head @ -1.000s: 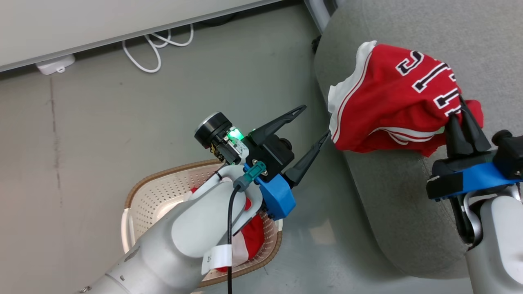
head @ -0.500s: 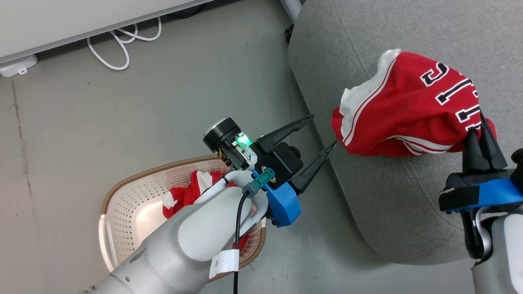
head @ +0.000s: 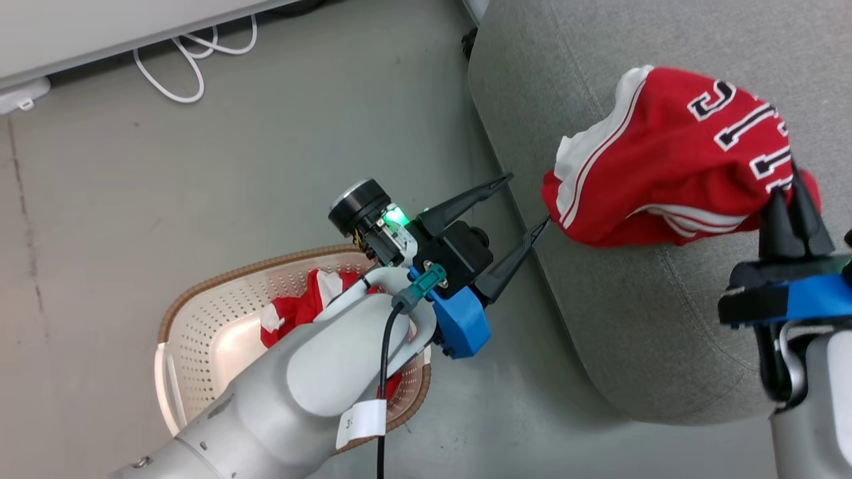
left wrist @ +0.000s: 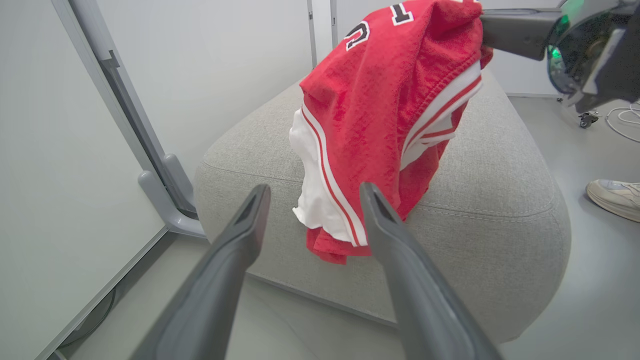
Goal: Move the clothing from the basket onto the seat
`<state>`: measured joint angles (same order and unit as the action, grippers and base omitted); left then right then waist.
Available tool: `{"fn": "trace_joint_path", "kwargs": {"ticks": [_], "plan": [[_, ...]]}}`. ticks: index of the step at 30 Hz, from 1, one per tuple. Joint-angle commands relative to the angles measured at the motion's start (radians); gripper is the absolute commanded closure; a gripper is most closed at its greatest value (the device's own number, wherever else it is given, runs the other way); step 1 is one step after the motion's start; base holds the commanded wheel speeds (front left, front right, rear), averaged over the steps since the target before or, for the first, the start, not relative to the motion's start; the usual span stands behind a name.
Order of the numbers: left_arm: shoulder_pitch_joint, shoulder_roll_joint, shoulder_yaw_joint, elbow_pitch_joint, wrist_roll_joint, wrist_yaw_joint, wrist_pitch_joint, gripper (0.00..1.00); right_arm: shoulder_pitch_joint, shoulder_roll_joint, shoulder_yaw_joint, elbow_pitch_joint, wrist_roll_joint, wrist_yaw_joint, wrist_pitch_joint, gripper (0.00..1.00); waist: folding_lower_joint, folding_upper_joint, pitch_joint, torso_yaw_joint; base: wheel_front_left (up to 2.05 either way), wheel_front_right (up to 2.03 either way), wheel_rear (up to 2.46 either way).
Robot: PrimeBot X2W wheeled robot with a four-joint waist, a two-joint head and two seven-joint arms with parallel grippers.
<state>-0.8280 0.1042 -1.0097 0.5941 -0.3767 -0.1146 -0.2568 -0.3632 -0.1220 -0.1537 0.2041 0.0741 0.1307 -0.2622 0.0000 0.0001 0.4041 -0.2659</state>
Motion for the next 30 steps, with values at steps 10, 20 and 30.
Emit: {"fn": "trace_joint_path", "kwargs": {"ticks": [10, 20, 30], "plan": [[-0.067, 0.047, 0.002, -0.038, 0.022, 0.011, 0.016, 0.00, -0.229, -0.040, -0.030, -0.072, -0.002, 0.000, -0.004, 1.00, 0.0000, -0.0001, 0.134, -0.012, 0.00, 0.00, 0.00], [-0.148, 0.121, 0.007, -0.117, 0.056, 0.027, 0.073, 0.00, -0.504, -0.131, -0.228, -0.134, 0.029, 0.000, -0.004, 1.00, 0.0000, -0.0001, 0.325, -0.012, 0.00, 0.00, 0.00], [-0.202, 0.179, 0.010, -0.213, 0.079, 0.046, 0.129, 0.00, -0.665, -0.298, -0.452, -0.057, 0.047, 0.000, -0.004, 1.00, 0.0000, -0.0001, 0.465, -0.026, 0.00, 0.00, 0.00]]}}
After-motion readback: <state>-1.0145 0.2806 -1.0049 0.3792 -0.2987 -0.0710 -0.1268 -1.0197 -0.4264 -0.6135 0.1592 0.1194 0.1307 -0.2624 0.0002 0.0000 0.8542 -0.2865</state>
